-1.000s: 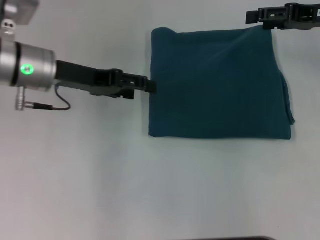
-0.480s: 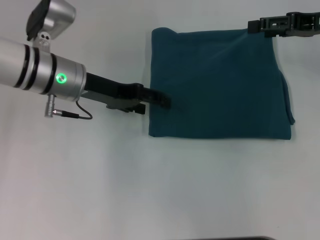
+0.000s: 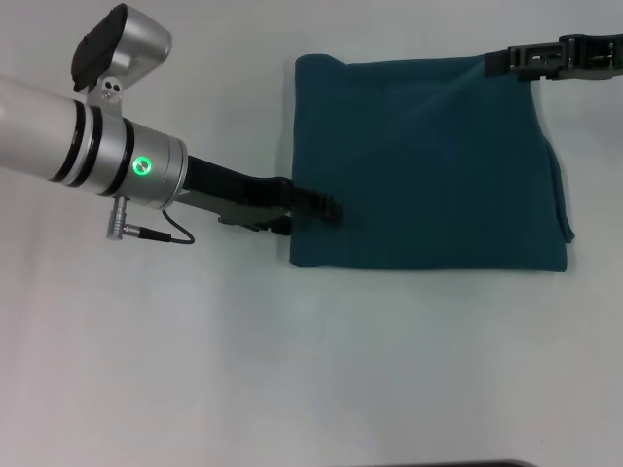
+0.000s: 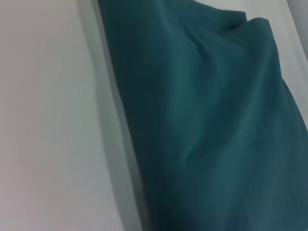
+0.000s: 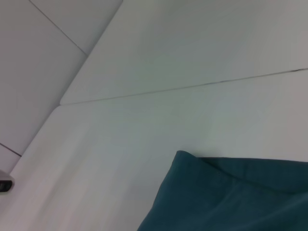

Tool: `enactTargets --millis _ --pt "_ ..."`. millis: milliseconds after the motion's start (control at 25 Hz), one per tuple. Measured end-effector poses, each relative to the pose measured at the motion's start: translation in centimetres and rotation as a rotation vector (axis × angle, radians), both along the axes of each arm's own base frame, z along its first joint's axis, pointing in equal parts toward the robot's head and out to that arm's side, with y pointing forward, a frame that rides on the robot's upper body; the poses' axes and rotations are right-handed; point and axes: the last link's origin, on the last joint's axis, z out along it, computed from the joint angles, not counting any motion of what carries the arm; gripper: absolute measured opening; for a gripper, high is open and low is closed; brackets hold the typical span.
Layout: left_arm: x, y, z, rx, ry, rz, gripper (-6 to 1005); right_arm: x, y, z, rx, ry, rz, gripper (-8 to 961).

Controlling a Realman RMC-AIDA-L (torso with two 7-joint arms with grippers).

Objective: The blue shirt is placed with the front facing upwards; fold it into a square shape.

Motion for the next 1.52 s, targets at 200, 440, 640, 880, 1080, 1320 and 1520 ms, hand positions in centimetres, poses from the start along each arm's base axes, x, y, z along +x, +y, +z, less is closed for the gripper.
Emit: enactTargets --millis 200,440,640,880,1080,1320,1520 --pt "0.1 -0.1 -0.4 0.000 0.000 0.006 903 0.1 -0.1 -0.1 -0.001 0.001 -0.004 900" --pt "0.4 -0.2 -0.7 -0.013 -0.005 0.008 904 0.2 -0.2 -0.1 -0.001 0.001 -0.005 900" --pt "0.6 -0.3 -0.8 -0.023 -0.011 0.015 904 0.3 -0.2 -0.1 0.000 -0.002 -0.001 900" --pt "0.7 -0.3 -0.8 -0.025 -0.010 0.021 903 0.3 -0.2 -0.1 0.000 -0.003 0.002 900" --pt "0.7 -0.2 -0.9 -0.020 -0.007 0.024 903 0.3 -0.2 -0.2 0.000 -0.004 0.006 900" --pt "0.5 -0.3 -1.2 -0.018 0.012 0.033 853 0.2 -0.3 -0.2 0.001 -0.005 0.011 900" --pt "0.5 -0.3 -1.3 -0.018 0.012 0.033 719 0.2 -0.3 -0.2 0.000 -0.005 0.012 899"
